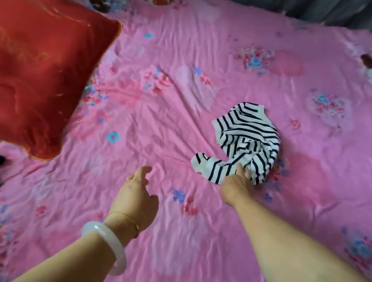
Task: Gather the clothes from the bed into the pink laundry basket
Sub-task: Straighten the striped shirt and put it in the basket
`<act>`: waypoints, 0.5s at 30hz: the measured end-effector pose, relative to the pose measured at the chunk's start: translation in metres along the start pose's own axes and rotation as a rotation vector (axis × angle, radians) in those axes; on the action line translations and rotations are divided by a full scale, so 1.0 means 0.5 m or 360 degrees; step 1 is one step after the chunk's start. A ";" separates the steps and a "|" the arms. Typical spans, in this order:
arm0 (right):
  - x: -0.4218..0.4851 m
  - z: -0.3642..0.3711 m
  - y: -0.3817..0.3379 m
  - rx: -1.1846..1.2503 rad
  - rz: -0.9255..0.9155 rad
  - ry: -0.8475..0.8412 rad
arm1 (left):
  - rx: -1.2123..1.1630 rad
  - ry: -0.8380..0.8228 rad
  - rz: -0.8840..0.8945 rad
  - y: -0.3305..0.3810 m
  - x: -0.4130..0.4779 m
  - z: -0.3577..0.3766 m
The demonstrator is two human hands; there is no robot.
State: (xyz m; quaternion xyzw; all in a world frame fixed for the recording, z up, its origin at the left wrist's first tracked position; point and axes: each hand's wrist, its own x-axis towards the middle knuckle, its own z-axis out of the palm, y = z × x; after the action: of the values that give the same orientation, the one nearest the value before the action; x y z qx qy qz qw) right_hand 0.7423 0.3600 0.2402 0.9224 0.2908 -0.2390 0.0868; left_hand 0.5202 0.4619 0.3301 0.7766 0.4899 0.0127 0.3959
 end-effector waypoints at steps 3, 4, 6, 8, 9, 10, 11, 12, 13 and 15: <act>0.048 0.016 0.032 -0.0109 0.0104 -0.0115 | 0.0022 -0.0046 -0.0007 -0.015 0.009 0.028; 0.061 0.024 0.043 -0.0129 0.0143 -0.0146 | 0.0028 -0.0045 -0.0006 -0.022 0.012 0.032; 0.074 0.044 0.054 -0.0192 0.0125 -0.0176 | 0.0035 -0.0044 -0.0024 -0.036 0.015 0.035; 0.077 0.056 0.059 -0.0082 0.0081 -0.0097 | 0.0048 -0.0039 -0.0043 -0.044 0.015 0.031; 0.071 0.054 0.060 0.0041 0.0046 -0.0018 | 0.0054 -0.0041 -0.0047 -0.045 0.013 0.027; 0.057 0.047 0.057 0.0267 -0.0004 0.0062 | 0.0054 -0.0043 -0.0058 -0.044 0.008 0.023; 0.042 0.037 0.049 0.0538 -0.0011 0.0129 | 0.0056 -0.0047 -0.0069 -0.043 0.002 0.017; 0.020 0.018 0.036 0.0826 -0.0029 0.0188 | 0.0053 -0.0046 -0.0075 -0.037 -0.005 0.008; -0.003 0.002 0.019 0.1076 -0.0051 0.0217 | 0.0059 -0.0054 -0.0076 -0.034 -0.012 0.002; -0.060 -0.038 -0.027 0.1496 -0.0087 0.0141 | 0.0059 -0.0058 -0.0064 -0.021 -0.032 -0.017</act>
State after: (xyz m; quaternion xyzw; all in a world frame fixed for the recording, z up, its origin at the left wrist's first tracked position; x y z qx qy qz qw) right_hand 0.7205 0.3620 0.2712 0.8630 0.1787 -0.3073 -0.3590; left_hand 0.5007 0.4569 0.3352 0.7739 0.4981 -0.0183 0.3906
